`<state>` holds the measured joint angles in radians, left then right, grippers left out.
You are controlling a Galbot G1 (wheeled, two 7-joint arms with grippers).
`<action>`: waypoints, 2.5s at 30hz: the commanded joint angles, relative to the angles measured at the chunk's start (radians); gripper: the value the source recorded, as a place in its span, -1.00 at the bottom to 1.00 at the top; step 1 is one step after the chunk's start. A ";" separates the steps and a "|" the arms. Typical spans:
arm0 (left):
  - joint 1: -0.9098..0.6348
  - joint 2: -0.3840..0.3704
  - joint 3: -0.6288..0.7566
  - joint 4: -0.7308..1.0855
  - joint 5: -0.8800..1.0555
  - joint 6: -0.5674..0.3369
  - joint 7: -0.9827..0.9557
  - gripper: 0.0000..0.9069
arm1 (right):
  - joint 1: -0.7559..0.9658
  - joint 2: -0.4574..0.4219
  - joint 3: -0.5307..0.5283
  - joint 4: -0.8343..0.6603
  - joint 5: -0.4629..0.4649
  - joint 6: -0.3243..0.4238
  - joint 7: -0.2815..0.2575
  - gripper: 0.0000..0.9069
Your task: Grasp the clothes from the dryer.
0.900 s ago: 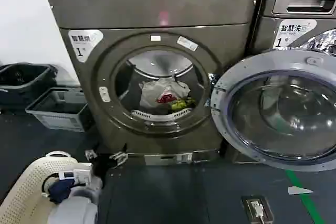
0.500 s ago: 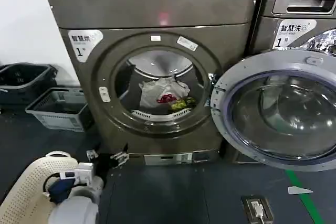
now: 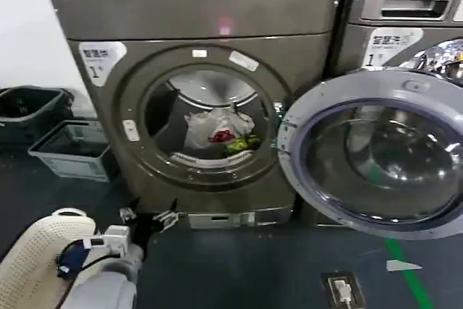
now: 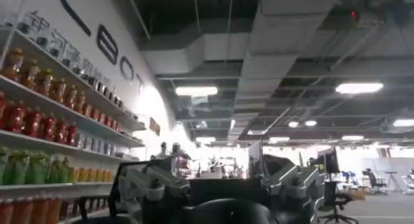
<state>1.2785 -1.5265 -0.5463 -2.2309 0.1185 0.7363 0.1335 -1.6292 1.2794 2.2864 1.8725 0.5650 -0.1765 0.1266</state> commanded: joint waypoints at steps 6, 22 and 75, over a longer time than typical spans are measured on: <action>-0.003 -0.001 0.006 0.007 0.007 0.049 0.006 1.00 | 0.000 0.002 -0.003 -0.007 -0.003 0.009 0.007 1.00; -0.005 0.002 0.009 0.004 0.011 0.049 0.021 1.00 | -0.002 0.010 -0.009 0.004 -0.002 0.016 0.026 1.00; 0.005 0.003 0.035 0.013 0.050 0.049 0.038 1.00 | -0.013 0.026 0.009 -0.013 0.093 0.083 0.052 1.00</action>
<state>1.2852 -1.5234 -0.5105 -2.2205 0.1639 0.7363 0.1708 -1.6417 1.3058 2.2907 1.8639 0.6568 -0.0938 0.1782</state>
